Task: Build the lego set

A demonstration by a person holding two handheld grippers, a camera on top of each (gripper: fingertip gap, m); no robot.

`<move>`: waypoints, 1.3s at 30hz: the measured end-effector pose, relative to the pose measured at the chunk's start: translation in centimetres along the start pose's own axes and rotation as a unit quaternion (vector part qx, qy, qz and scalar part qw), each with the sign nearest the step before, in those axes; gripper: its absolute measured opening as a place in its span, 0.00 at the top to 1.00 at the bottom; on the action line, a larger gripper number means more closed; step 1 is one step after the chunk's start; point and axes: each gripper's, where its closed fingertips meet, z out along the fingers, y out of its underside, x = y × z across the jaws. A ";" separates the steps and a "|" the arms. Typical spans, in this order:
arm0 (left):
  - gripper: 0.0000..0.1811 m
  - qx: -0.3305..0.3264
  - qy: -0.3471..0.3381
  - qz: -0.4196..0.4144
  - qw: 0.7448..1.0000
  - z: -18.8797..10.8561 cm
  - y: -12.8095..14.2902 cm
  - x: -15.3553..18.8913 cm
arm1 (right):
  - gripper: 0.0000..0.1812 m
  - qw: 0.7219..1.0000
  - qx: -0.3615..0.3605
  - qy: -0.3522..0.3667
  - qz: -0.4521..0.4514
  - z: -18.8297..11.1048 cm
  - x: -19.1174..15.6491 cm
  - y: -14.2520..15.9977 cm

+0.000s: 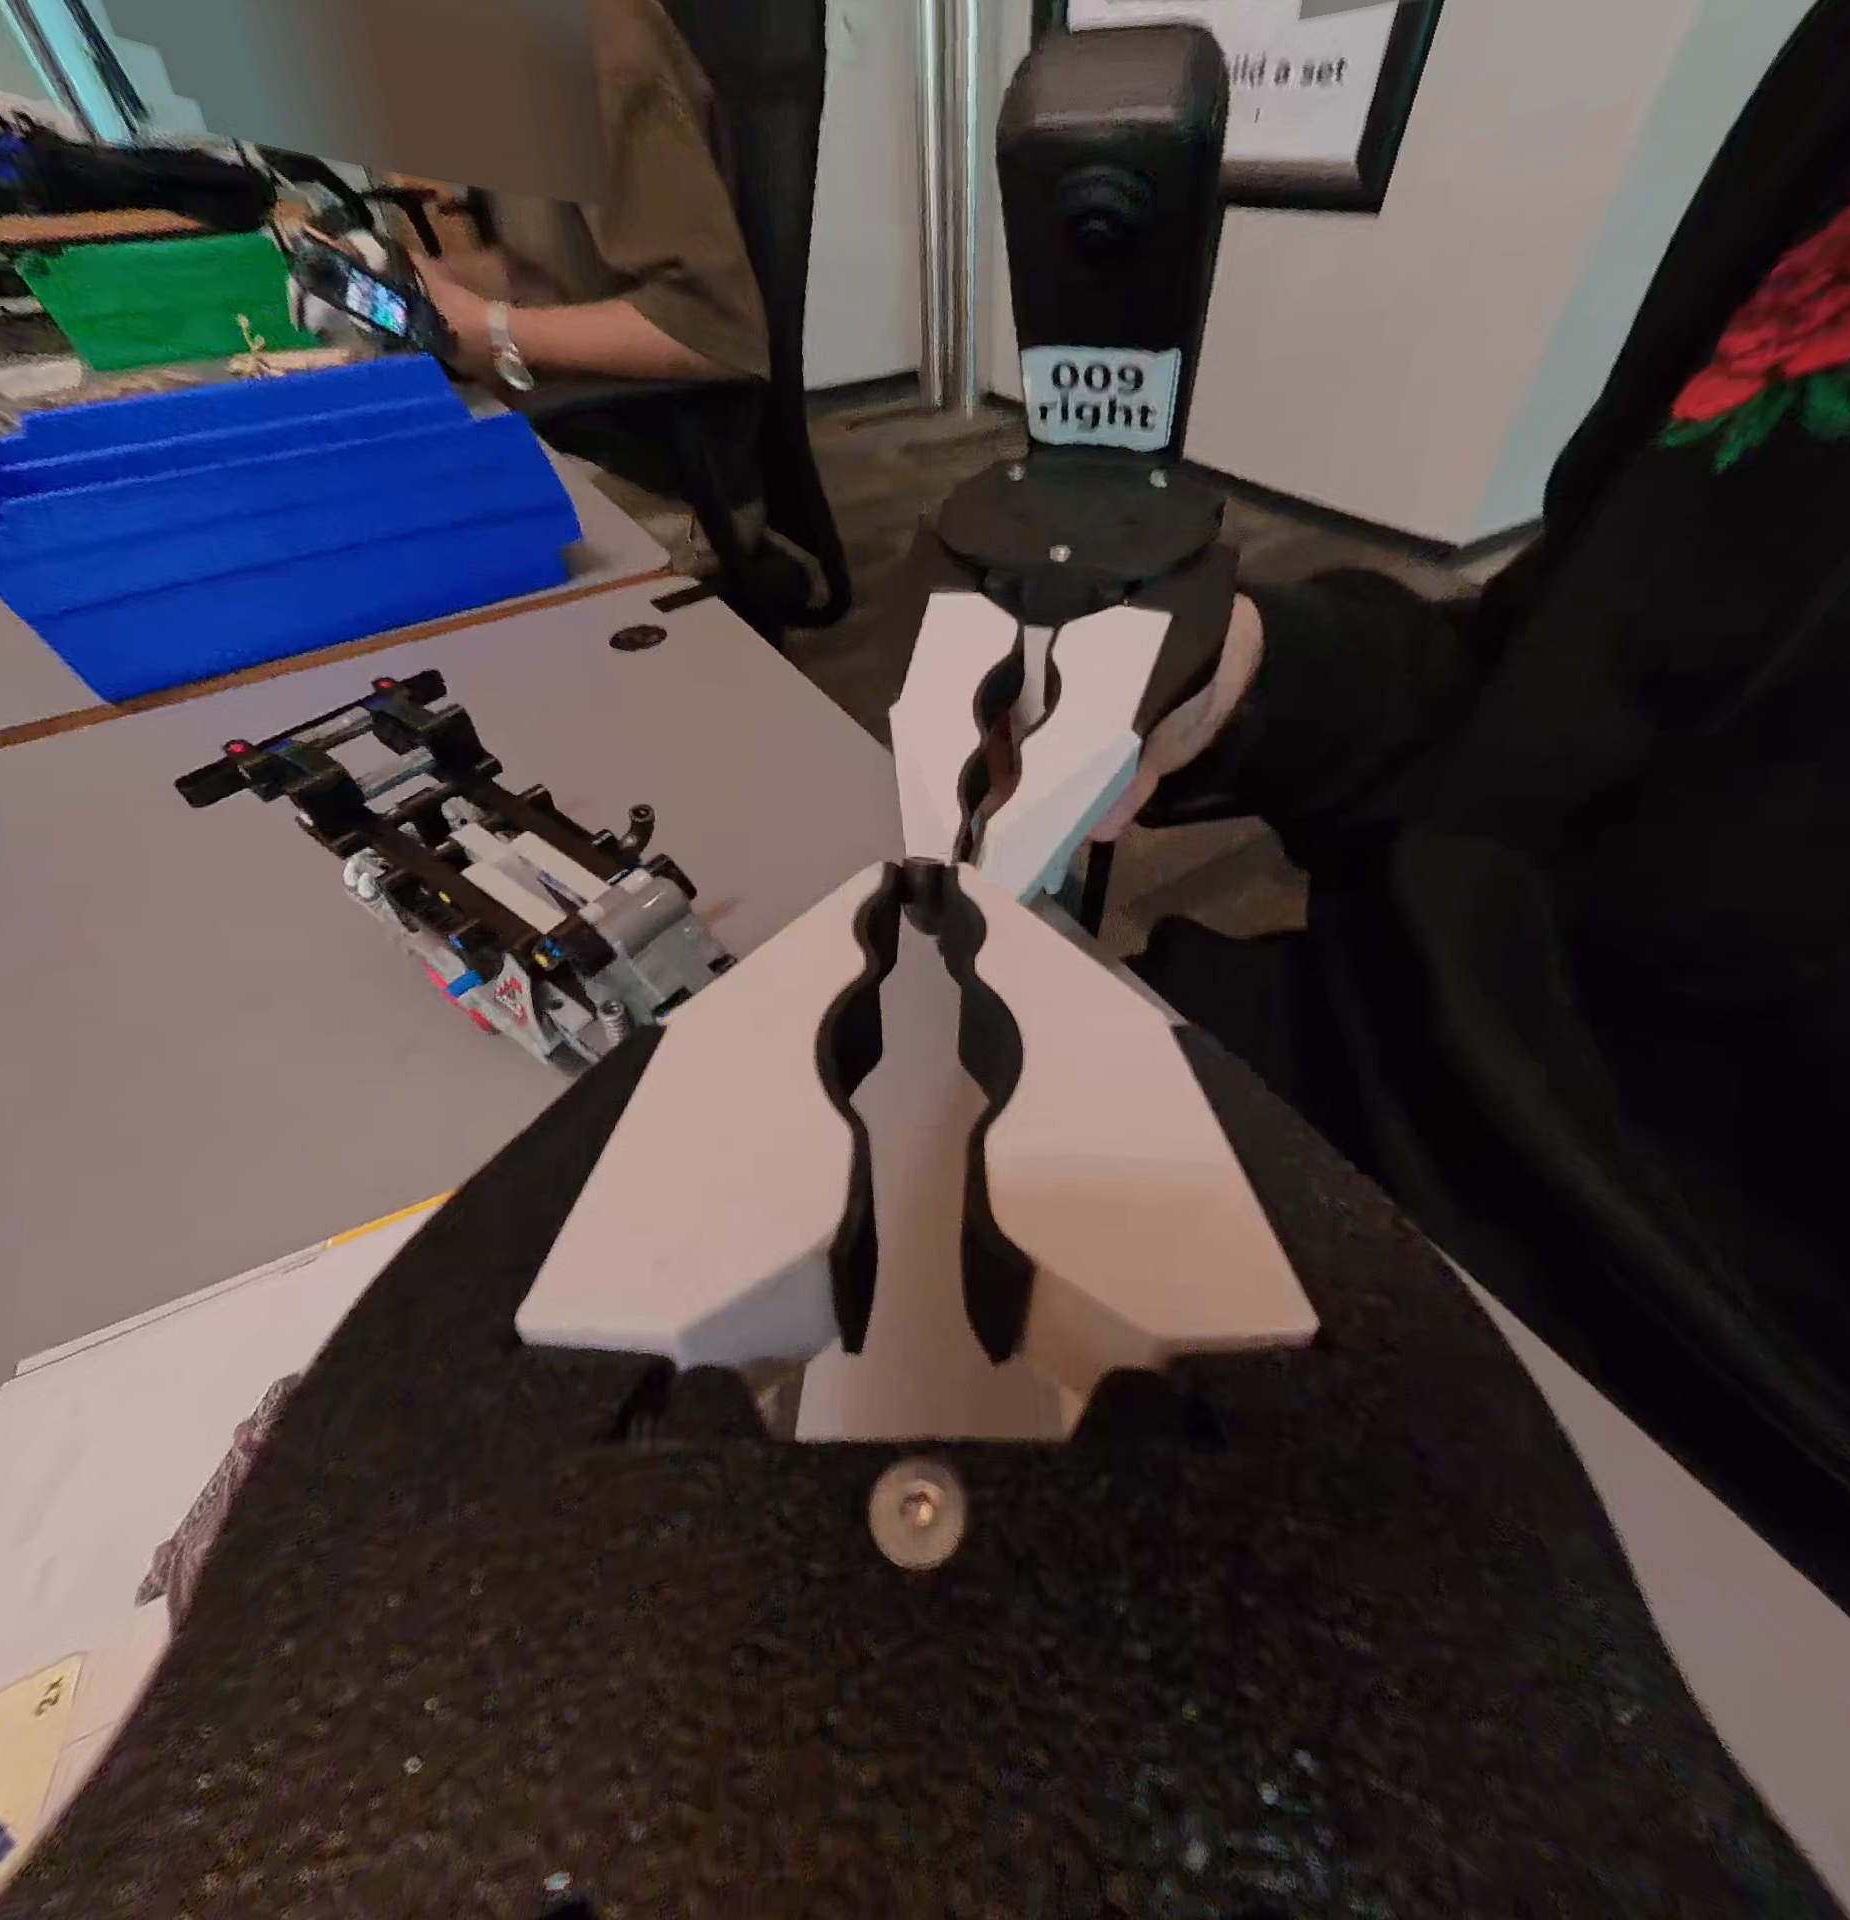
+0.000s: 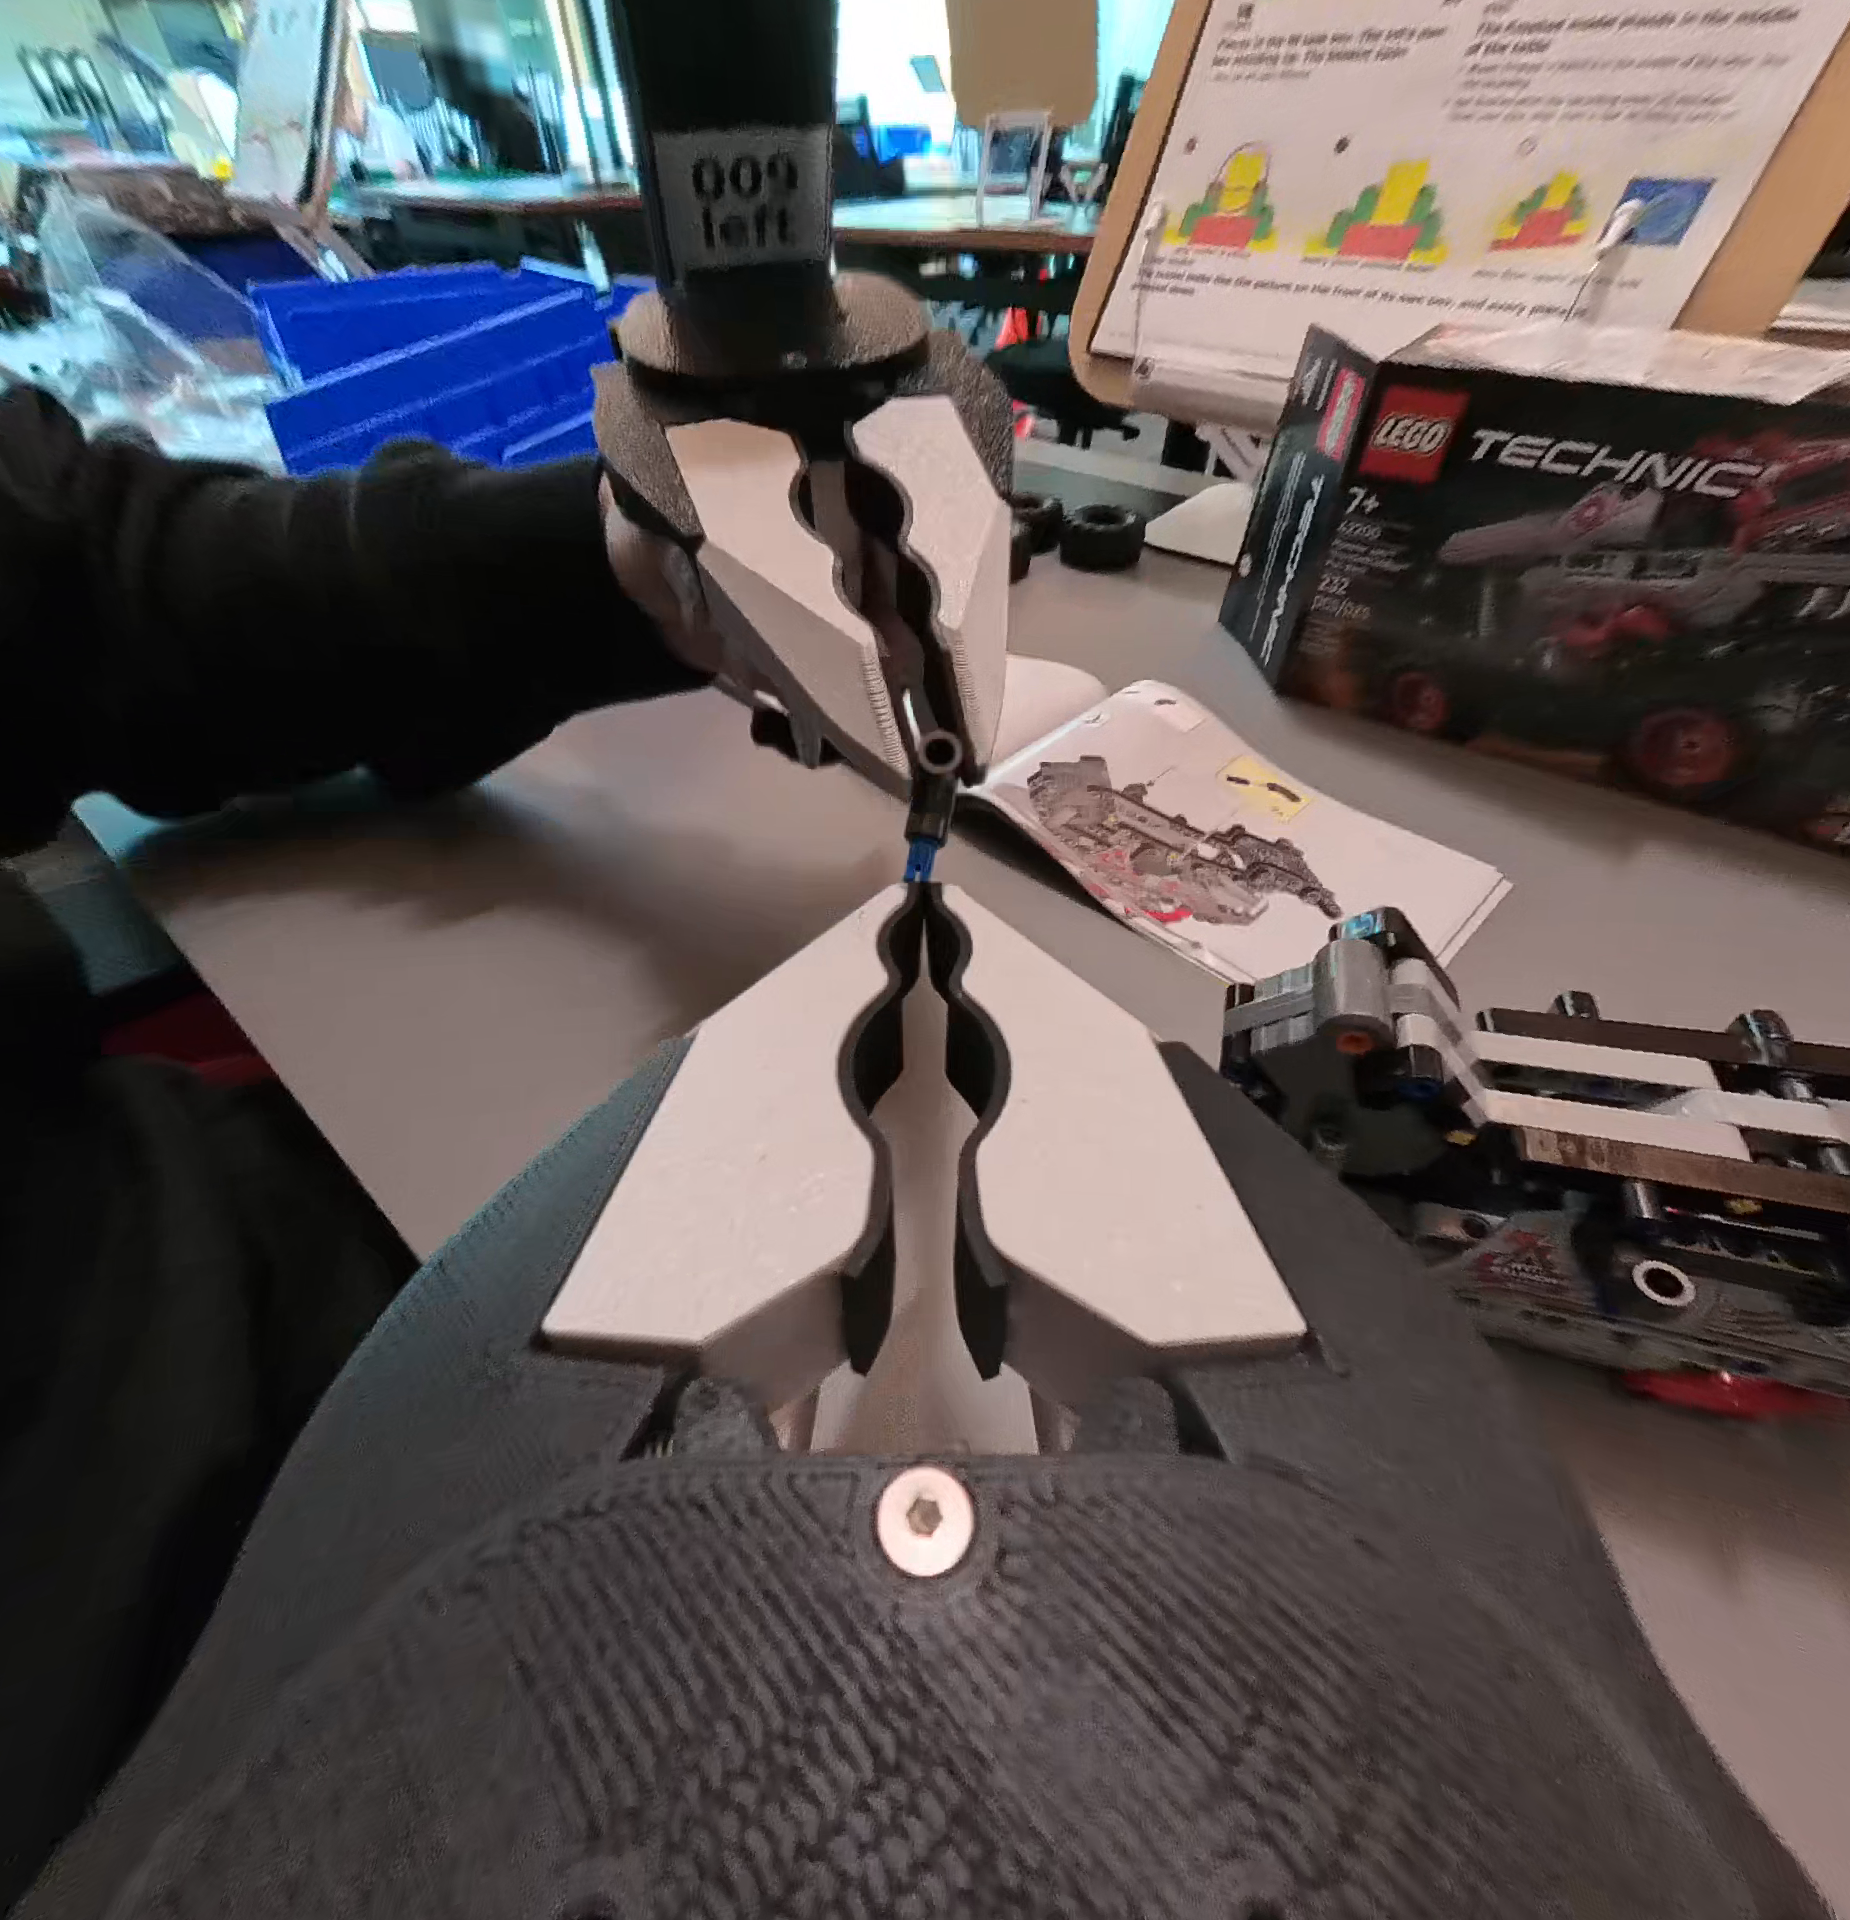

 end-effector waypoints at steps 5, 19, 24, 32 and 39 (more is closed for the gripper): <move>0.97 0.022 -0.014 0.008 1.000 -0.3 -0.5 -0.2 | 0.95 0.998 0.048 -0.014 0.043 -0.4 0.0 -1.2; 0.97 -0.026 0.031 0.024 0.999 0.0 1.1 1.0 | 0.98 1.000 -0.021 -0.009 -0.018 0.1 -0.6 0.2; 0.97 -0.056 0.047 0.039 0.997 0.0 1.4 1.3 | 0.98 0.999 -0.029 -0.018 -0.013 0.1 -0.8 0.4; 0.97 -0.051 0.036 0.067 0.996 0.6 1.1 0.1 | 0.98 0.999 -0.018 0.012 -0.024 -0.3 0.2 0.2; 0.97 0.018 -0.018 0.056 0.998 -0.7 -1.0 -6.8 | 0.90 0.977 -0.049 0.204 -0.024 -5.0 8.6 2.1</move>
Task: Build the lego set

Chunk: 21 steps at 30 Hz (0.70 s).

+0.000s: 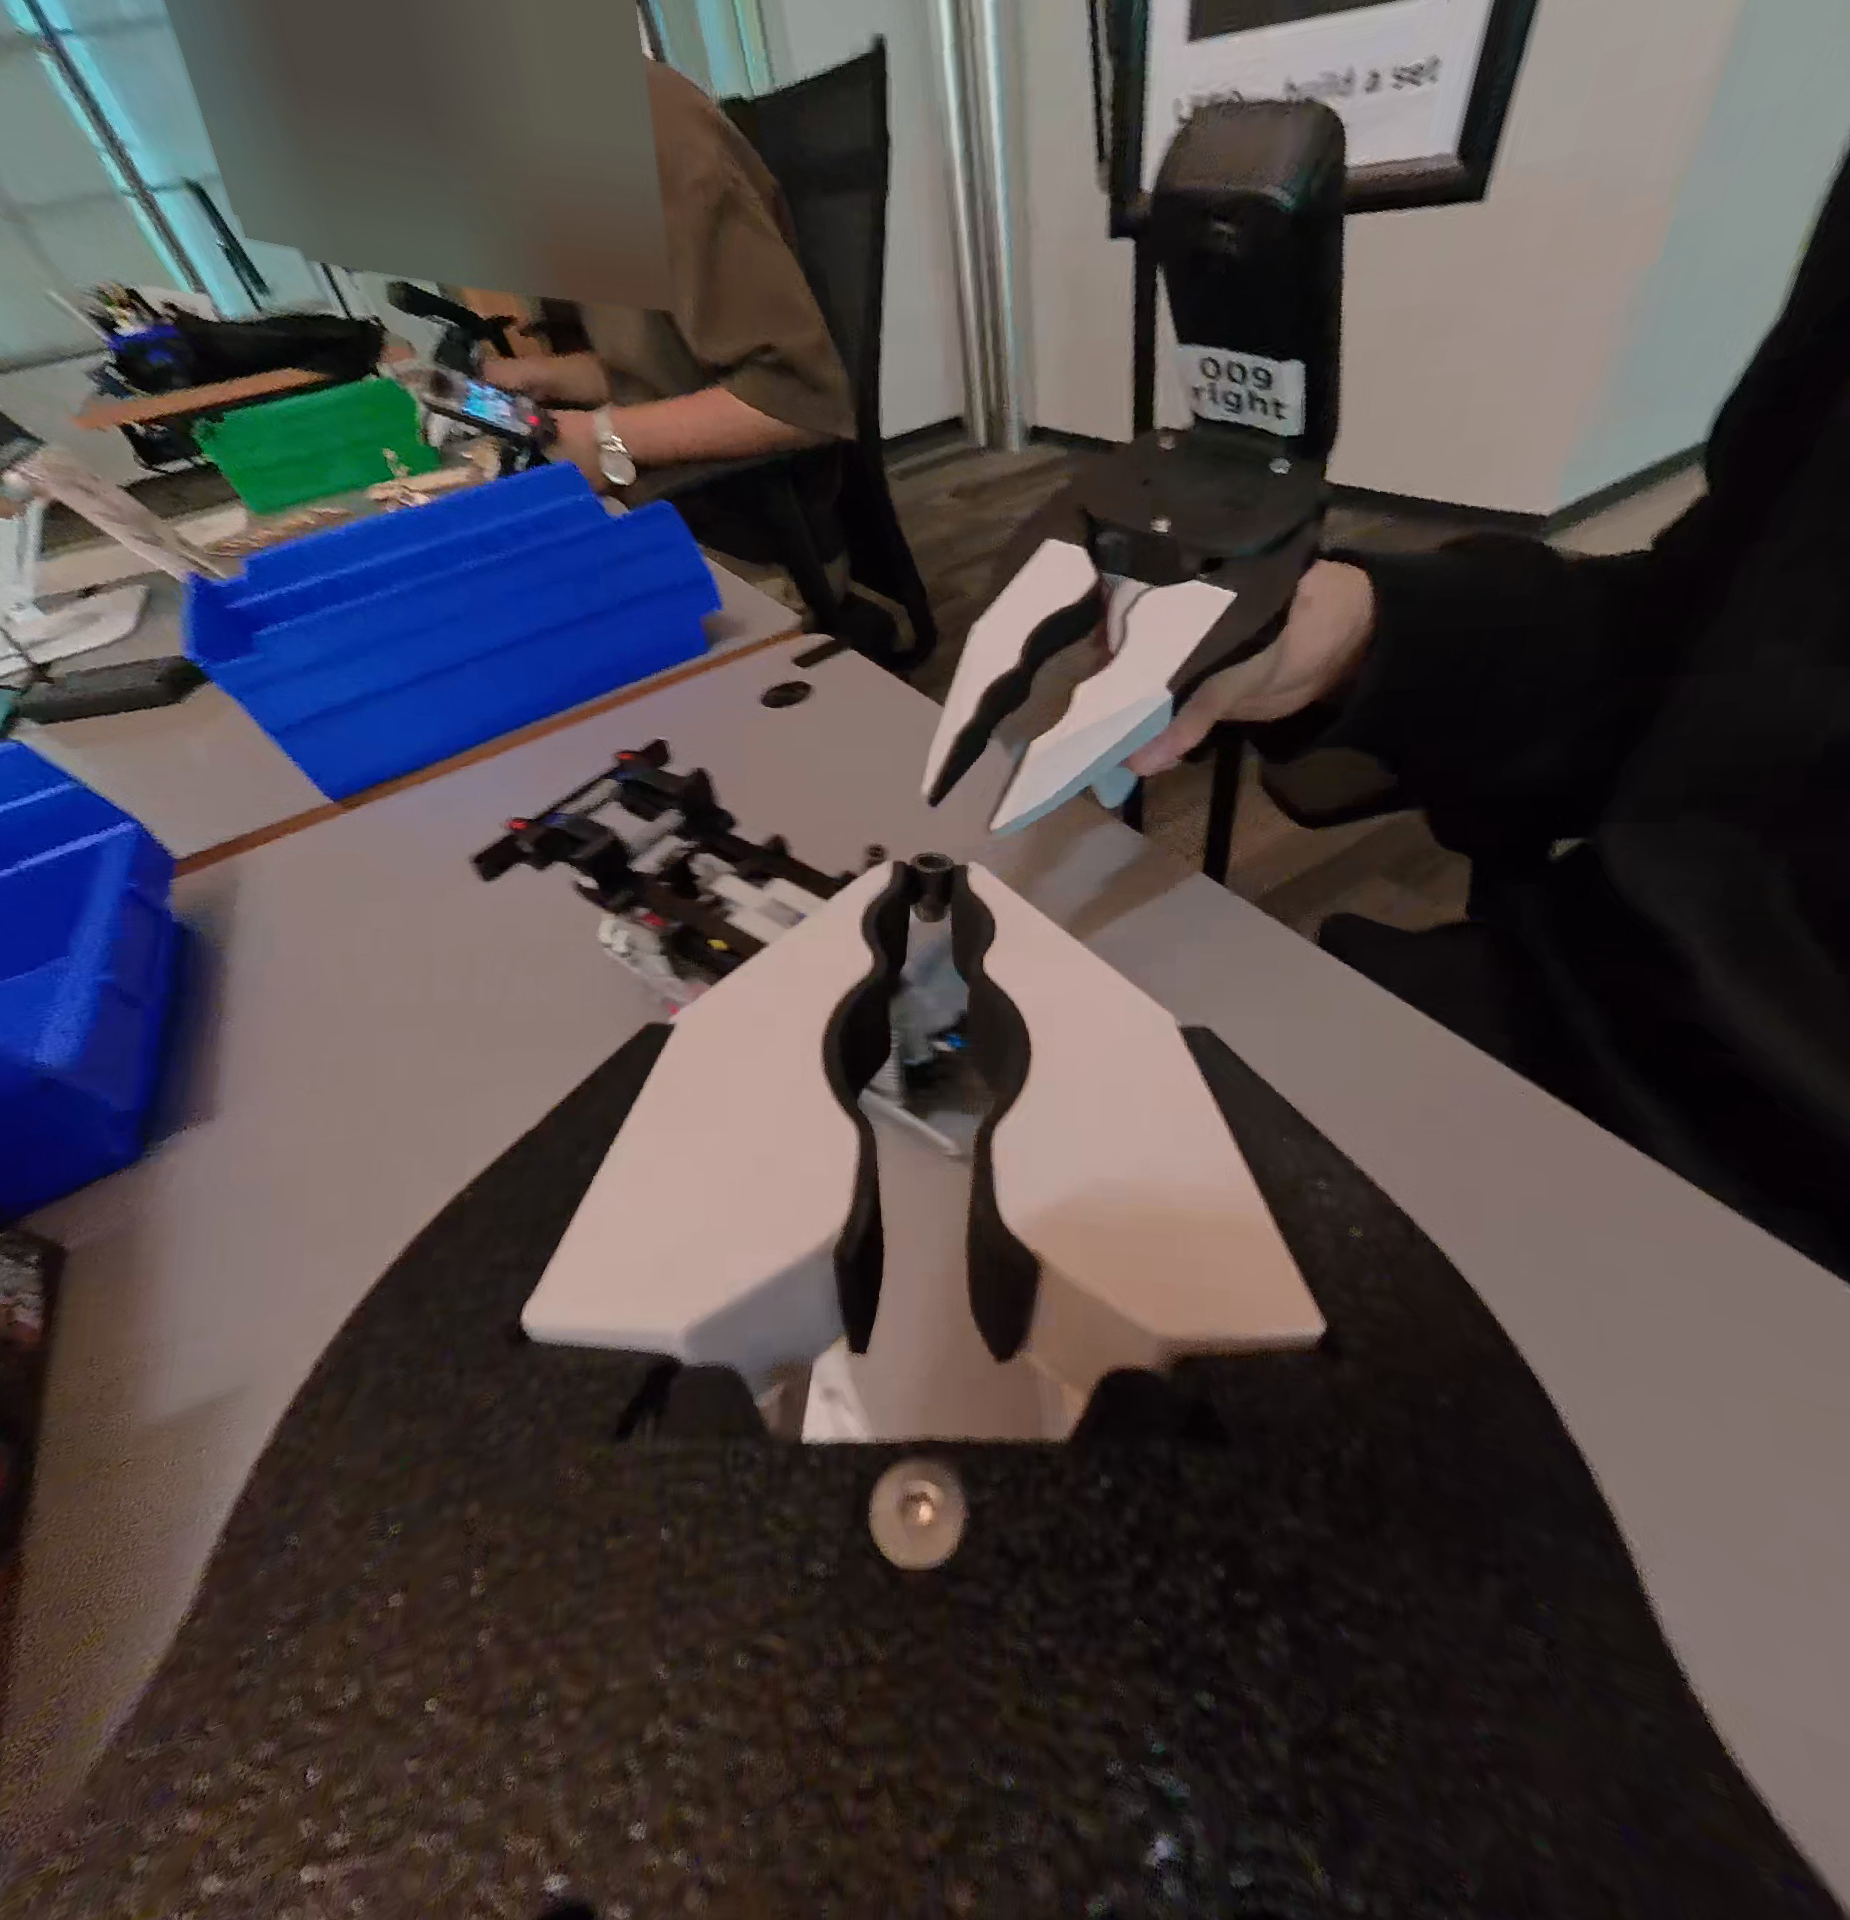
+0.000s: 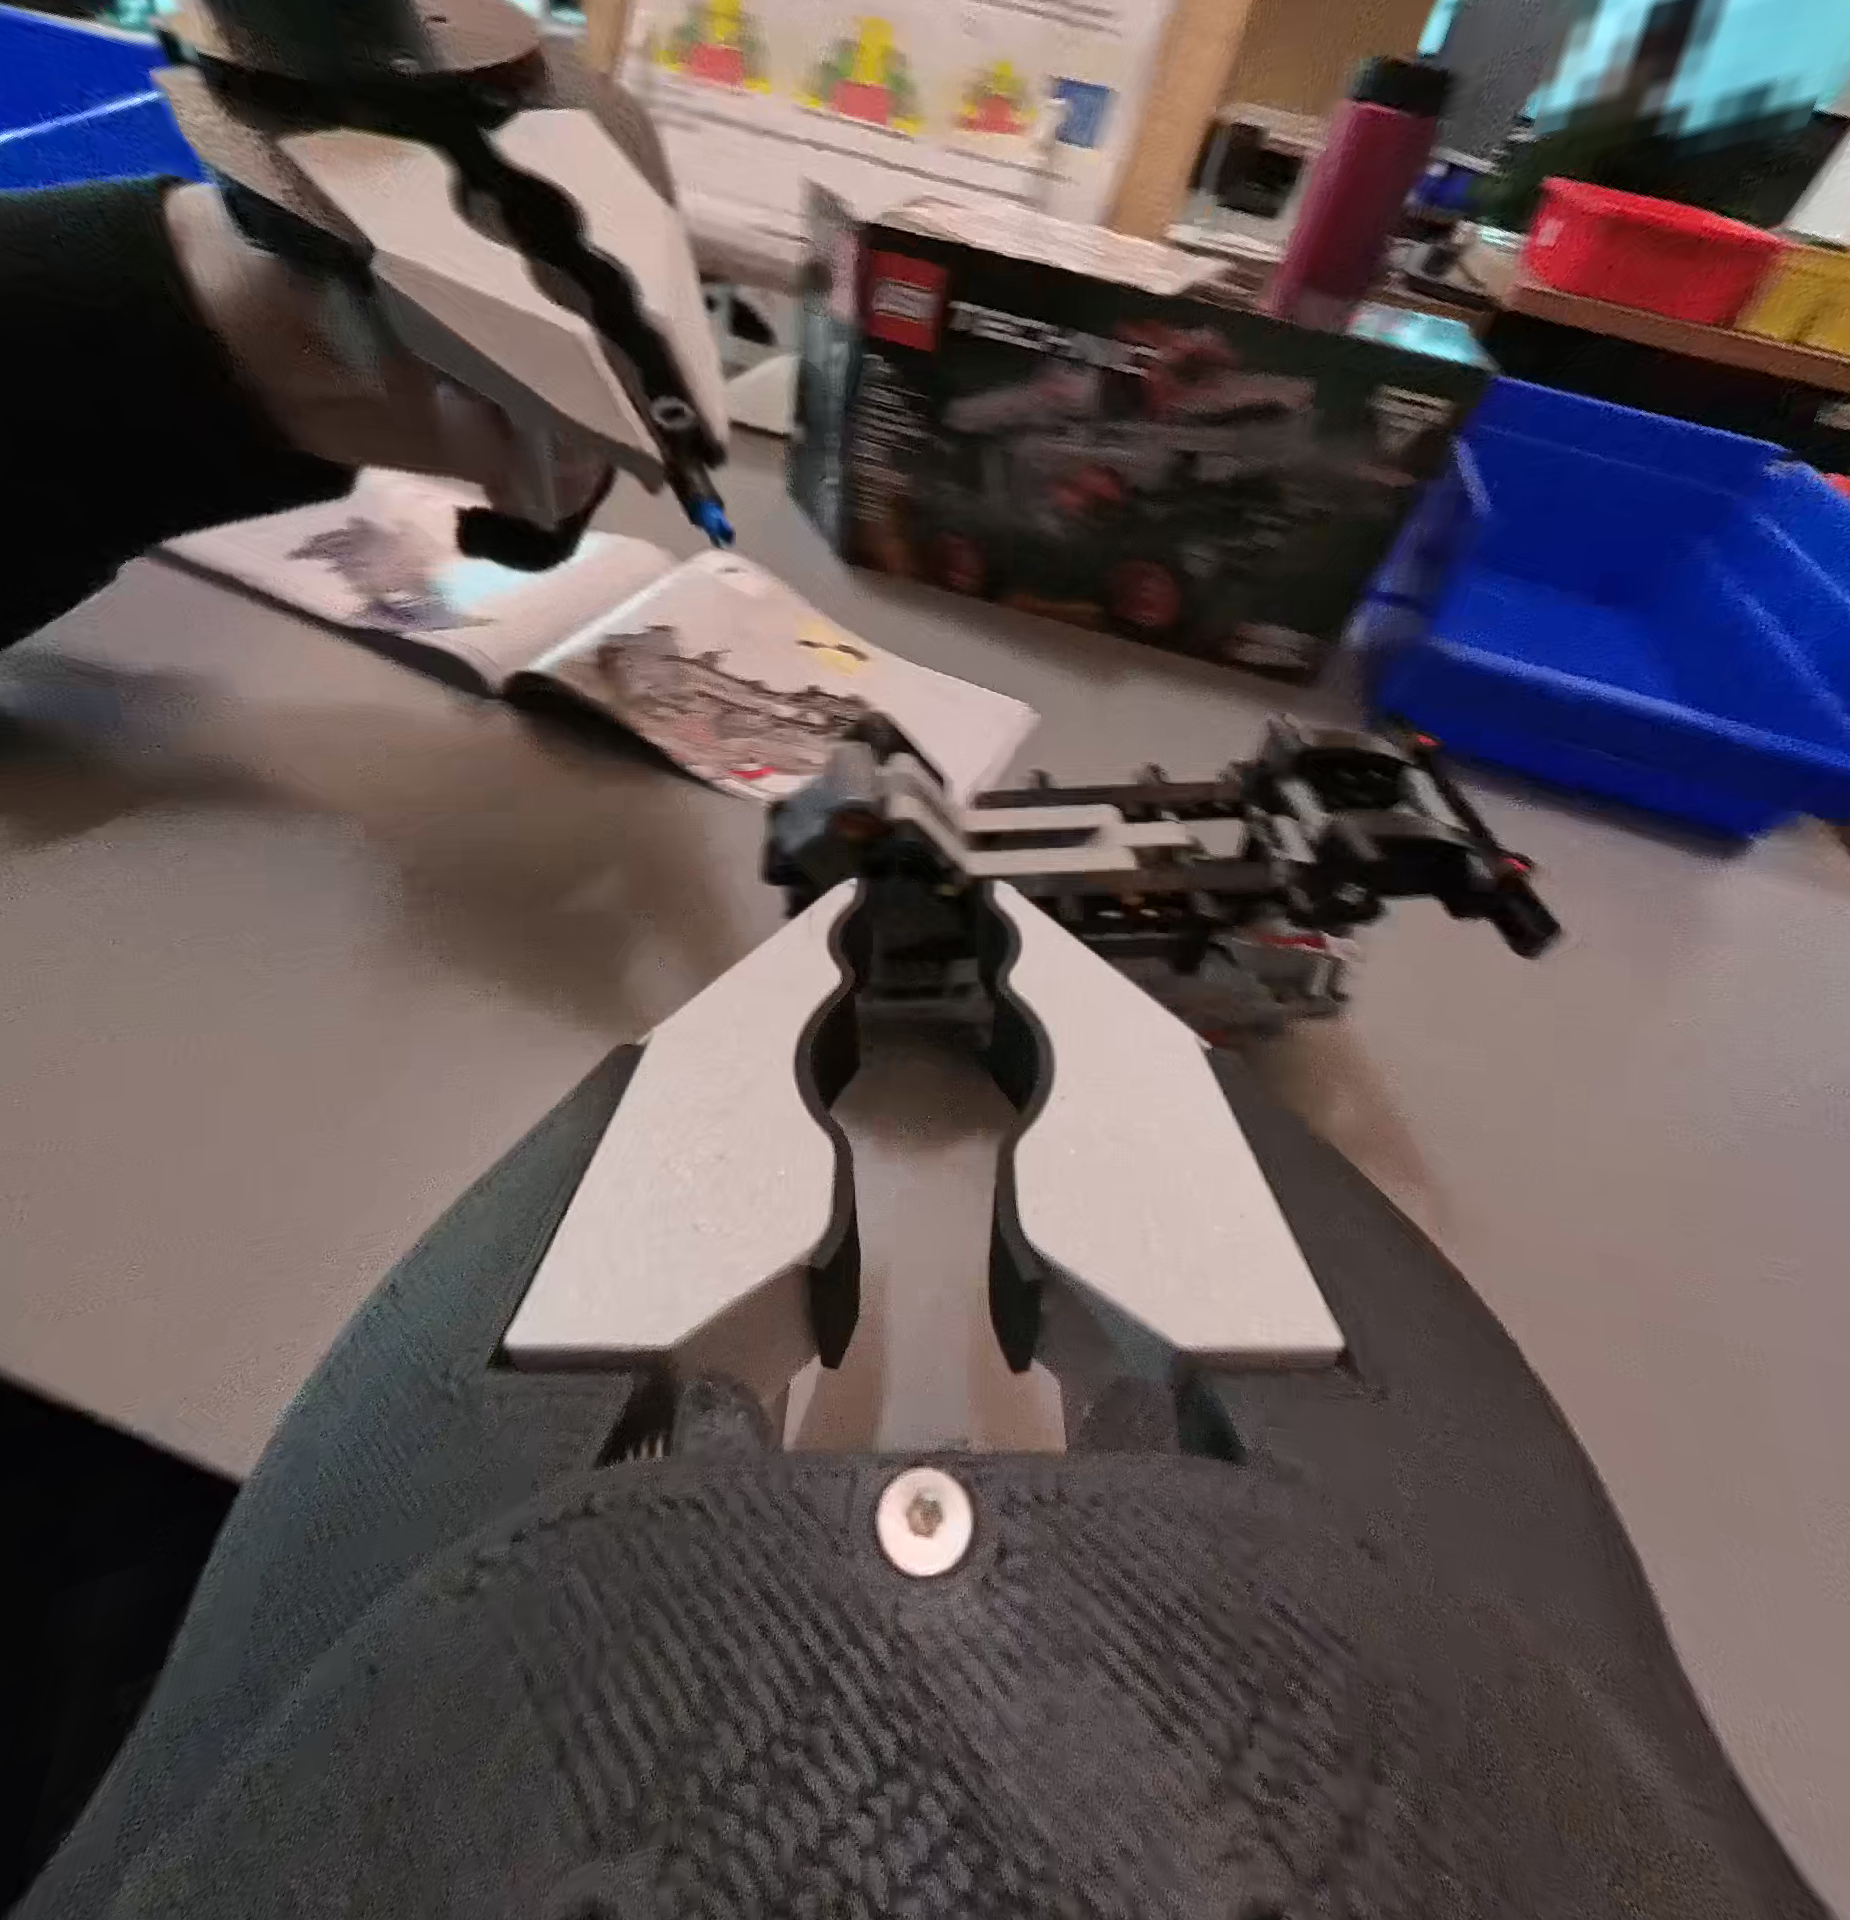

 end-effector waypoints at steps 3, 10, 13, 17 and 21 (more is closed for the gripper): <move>0.97 0.005 0.006 -0.010 1.000 0.8 0.5 -3.1 | 0.88 0.999 0.019 0.027 0.025 0.3 2.4 0.1; 0.97 -0.026 0.046 -0.062 0.997 3.9 4.7 -6.9 | 0.93 0.997 -0.025 0.012 -0.069 2.3 2.7 1.8; 0.97 -0.058 0.046 -0.065 0.995 4.3 6.3 -7.2 | 0.97 0.989 -0.056 0.029 -0.133 2.6 3.5 2.6; 0.97 -0.055 0.056 -0.092 0.993 4.7 6.4 -6.7 | 0.96 0.988 -0.056 0.032 -0.141 2.6 4.6 2.5; 0.97 -0.056 0.049 -0.107 0.991 5.0 6.4 -5.9 | 0.96 0.990 -0.049 0.014 -0.134 2.6 5.0 2.6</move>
